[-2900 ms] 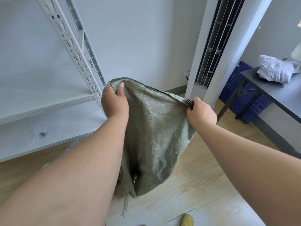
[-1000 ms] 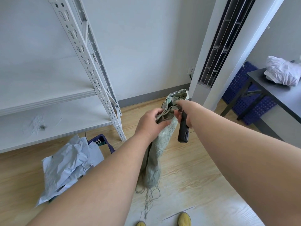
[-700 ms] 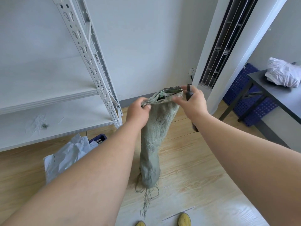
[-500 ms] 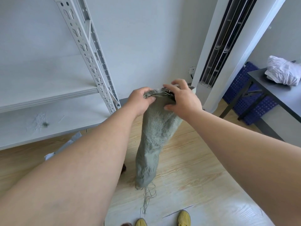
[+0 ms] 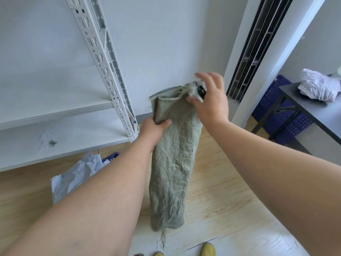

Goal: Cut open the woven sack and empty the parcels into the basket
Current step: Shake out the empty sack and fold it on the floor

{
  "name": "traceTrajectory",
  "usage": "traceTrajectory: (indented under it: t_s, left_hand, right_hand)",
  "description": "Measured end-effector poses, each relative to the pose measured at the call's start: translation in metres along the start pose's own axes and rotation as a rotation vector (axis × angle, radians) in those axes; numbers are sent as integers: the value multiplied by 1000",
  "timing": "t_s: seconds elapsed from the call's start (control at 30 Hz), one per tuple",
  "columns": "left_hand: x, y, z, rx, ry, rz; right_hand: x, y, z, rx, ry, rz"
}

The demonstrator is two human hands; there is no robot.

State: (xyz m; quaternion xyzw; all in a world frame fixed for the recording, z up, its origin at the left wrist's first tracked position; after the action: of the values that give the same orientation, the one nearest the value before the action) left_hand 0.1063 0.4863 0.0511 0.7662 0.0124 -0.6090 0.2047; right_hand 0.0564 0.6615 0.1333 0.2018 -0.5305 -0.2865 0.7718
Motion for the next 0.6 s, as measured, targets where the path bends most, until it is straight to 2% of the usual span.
traceTrajectory:
  t_s: [0.03, 0.1, 0.27, 0.37, 0.5, 0.53, 0.6]
  left_hand:
    - [-3, 3, 2, -19, 7, -71]
    - [-9, 12, 6, -21, 24, -144]
    - [-29, 26, 16, 72, 23, -201]
    - [-44, 25, 16, 144, 28, -287]
    - [-57, 31, 14, 158, 17, -385]
    - [-59, 34, 15, 148, 9, -391]
    - [-64, 39, 16, 120, -25, -401]
  right_hand:
    - [-8, 2, -1, -49, -95, 64]
    - [-29, -2, -5, -14, -291, 166]
    - [-68, -25, -25, 335, -613, 203]
    - [-69, -36, -30, 455, -661, 429]
    - [-49, -44, -37, 647, -626, 760]
    - [-47, -47, -38, 653, -629, 781]
    - [-48, -48, -34, 562, -653, 762]
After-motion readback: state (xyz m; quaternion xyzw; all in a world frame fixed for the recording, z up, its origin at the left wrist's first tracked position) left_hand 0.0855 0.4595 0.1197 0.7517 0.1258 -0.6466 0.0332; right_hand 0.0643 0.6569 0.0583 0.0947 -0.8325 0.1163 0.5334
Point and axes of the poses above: each hand's wrist, its own z-axis towards the middle knuckle, its own y-axis out of the back of the hand, x = y × z, the point moved 4 cm from there along z, towards the middle knuckle, and after that the axes turned 5 degrees about -y, right-handed, at the moved point
